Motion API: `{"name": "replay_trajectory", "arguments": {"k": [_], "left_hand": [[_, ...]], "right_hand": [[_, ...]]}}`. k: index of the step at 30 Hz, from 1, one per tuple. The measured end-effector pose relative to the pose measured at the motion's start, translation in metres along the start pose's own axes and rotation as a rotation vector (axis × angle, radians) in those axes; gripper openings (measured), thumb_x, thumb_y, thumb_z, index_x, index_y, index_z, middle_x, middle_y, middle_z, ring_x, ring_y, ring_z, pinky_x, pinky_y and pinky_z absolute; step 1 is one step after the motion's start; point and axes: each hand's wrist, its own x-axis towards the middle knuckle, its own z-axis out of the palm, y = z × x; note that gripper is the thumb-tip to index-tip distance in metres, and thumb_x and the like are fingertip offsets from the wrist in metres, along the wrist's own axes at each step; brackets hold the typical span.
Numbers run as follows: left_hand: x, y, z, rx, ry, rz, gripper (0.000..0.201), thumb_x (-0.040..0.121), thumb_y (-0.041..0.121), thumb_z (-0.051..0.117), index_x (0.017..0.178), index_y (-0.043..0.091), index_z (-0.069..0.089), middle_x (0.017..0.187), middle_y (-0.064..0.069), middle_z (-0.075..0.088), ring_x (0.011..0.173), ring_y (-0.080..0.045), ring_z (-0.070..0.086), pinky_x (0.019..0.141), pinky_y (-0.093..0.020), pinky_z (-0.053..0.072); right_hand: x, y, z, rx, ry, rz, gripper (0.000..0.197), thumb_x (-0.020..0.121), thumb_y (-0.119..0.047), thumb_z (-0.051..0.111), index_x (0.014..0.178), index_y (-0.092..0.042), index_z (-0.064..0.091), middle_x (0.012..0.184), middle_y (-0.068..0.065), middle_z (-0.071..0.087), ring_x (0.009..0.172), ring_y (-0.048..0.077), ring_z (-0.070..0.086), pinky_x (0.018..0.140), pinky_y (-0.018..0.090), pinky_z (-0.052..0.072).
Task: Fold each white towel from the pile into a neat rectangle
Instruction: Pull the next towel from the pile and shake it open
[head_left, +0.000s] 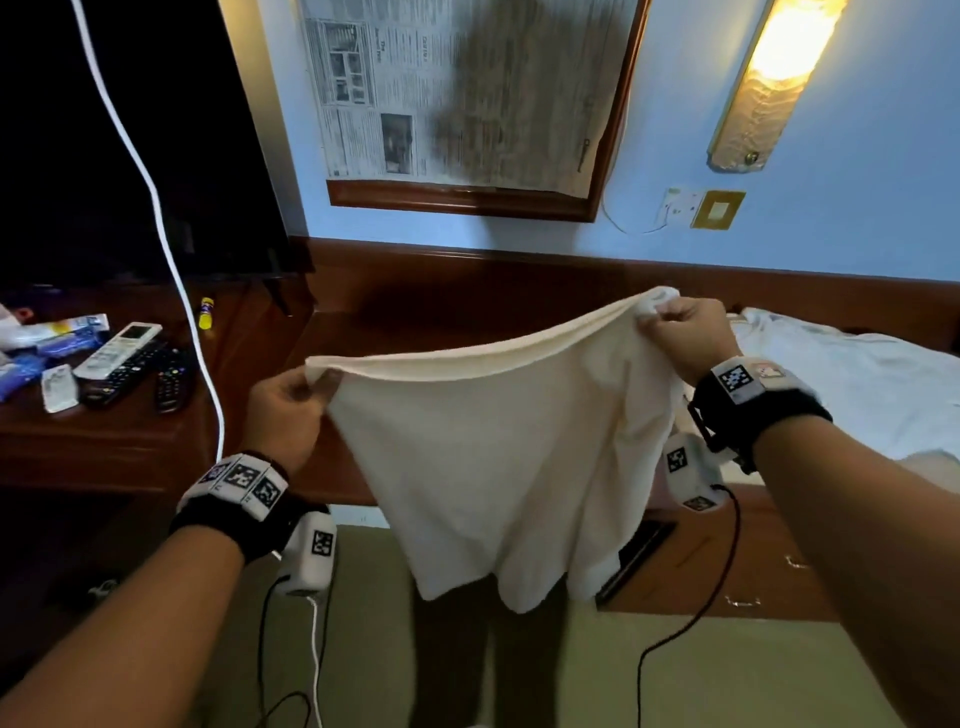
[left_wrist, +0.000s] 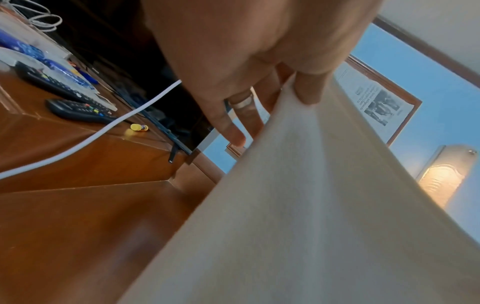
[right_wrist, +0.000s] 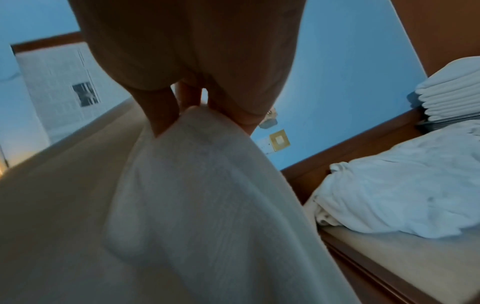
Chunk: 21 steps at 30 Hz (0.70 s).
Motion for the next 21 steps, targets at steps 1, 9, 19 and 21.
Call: {"name": "replay_trajectory", "arguments": {"k": [1,9,19,21], "left_hand": [[0.003,0.004,-0.001,-0.011,0.01,0.0,0.006,0.098,0.012,0.063,0.097,0.016,0.068,0.071,0.021,0.064,0.059,0.018,0.055,0.06,0.0,0.04],[0.037,-0.049,-0.026,0.308,-0.056,-0.073,0.023,0.1,0.015,0.054,0.088,-0.003,0.06,0.083,-0.019,0.055,0.079,-0.024,0.049,0.063,-0.031,0.028],[0.043,-0.133,-0.086,0.674,0.065,-0.42,0.037,0.101,0.032,0.044,0.114,0.007,0.067,0.114,-0.029,0.064,0.105,-0.051,0.06,0.091,-0.055,0.048],[0.048,-0.137,-0.096,0.664,0.052,-0.371,0.039,0.101,0.034,0.048,0.114,0.002,0.066,0.111,-0.028,0.065,0.107,-0.05,0.059,0.095,-0.055,0.046]], "right_hand": [[-0.005,0.006,0.004,-0.024,-0.06,0.002,0.015,0.09,-0.023,0.067,0.078,-0.015,0.07,0.072,0.002,0.063,0.068,0.015,0.057,0.065,0.022,0.047],[-0.05,0.099,0.033,-0.22,-0.158,0.177,0.012,0.095,-0.019,0.063,0.094,-0.01,0.071,0.088,0.012,0.065,0.084,0.03,0.062,0.079,0.037,0.052],[-0.105,0.174,0.024,-0.319,0.075,0.463,0.019,0.091,-0.011,0.063,0.105,-0.008,0.076,0.101,0.022,0.071,0.099,0.039,0.065,0.089,0.036,0.051],[-0.099,0.169,0.019,-0.305,0.123,0.459,0.02,0.092,-0.009,0.062,0.106,-0.006,0.075,0.102,0.023,0.071,0.099,0.039,0.065,0.088,0.037,0.05]]}}
